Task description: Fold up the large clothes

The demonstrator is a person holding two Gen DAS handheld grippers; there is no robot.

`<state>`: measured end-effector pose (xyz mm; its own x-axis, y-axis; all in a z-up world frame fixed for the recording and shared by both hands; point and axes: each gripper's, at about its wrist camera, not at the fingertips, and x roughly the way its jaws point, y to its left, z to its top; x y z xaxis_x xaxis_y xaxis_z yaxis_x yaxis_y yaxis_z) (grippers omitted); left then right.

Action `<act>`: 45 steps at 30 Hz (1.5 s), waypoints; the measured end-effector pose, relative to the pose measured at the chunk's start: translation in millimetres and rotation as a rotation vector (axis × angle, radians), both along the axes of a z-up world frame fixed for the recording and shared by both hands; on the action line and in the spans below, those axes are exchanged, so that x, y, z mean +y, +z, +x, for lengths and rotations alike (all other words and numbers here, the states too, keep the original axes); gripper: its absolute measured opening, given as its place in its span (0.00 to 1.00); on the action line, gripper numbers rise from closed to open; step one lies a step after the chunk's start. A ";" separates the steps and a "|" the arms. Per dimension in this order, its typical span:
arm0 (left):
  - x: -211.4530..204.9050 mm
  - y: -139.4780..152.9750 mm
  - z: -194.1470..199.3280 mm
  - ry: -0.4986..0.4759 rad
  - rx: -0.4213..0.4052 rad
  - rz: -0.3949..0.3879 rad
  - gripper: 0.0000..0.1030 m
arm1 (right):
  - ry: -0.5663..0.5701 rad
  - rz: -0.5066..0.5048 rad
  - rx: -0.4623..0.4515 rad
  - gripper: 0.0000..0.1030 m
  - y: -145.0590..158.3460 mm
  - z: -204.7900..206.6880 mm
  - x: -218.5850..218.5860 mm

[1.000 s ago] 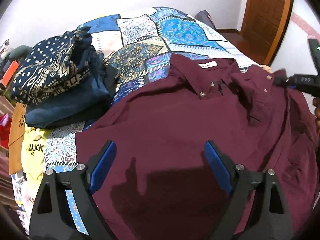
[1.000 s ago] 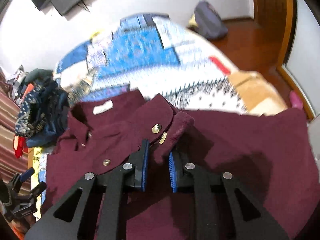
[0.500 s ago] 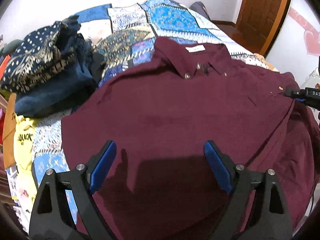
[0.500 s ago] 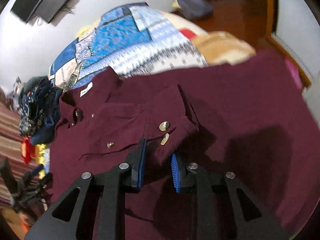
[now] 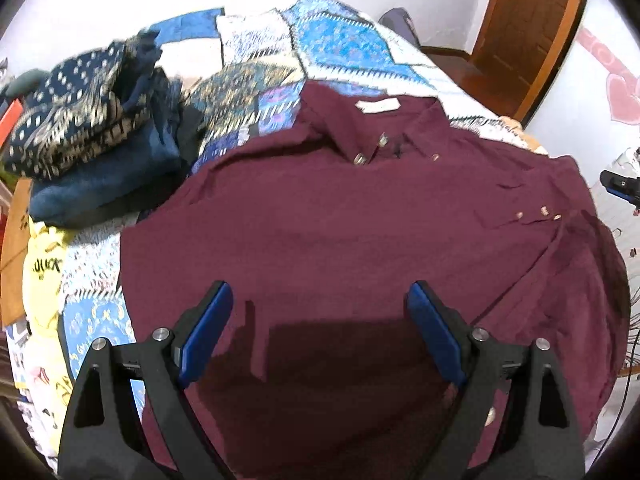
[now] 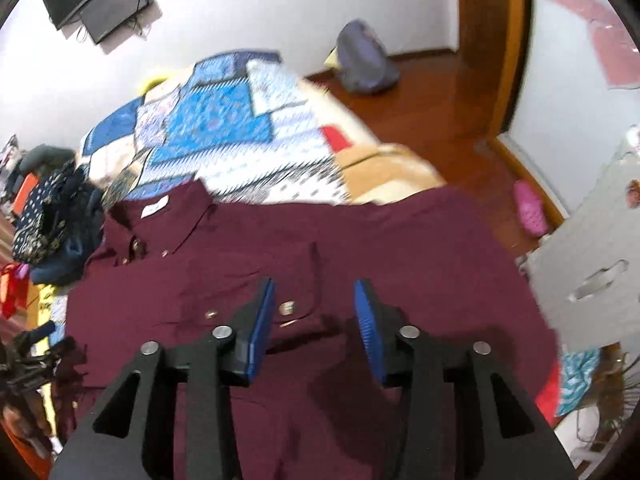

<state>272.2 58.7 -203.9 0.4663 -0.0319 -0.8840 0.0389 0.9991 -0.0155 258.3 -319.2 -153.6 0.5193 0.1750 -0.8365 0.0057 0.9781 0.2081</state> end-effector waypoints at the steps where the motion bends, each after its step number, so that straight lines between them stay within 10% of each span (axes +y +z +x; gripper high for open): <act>1: -3.2 6.5 0.9 -0.006 -0.015 -0.003 0.87 | -0.012 -0.009 -0.012 0.40 3.1 -2.9 -7.1; 10: -30.0 48.5 15.9 -0.014 -0.110 -0.088 0.87 | -0.205 -0.117 -0.053 0.45 16.8 -19.0 -81.3; 24: -65.2 27.1 22.1 -0.065 -0.058 -0.092 0.87 | -0.459 0.283 0.274 0.47 -93.8 -57.0 -176.4; 34: -60.5 15.2 23.3 -0.034 -0.030 -0.063 0.87 | -0.549 0.340 0.232 0.49 -115.5 -27.0 -186.6; 41: -49.6 13.2 20.4 -0.003 -0.027 -0.065 0.87 | -0.546 0.249 0.201 0.12 -104.6 -16.0 -185.5; 45: -41.9 17.8 15.5 0.001 -0.046 -0.058 0.87 | -0.513 0.286 0.066 0.10 -61.1 -21.2 -175.3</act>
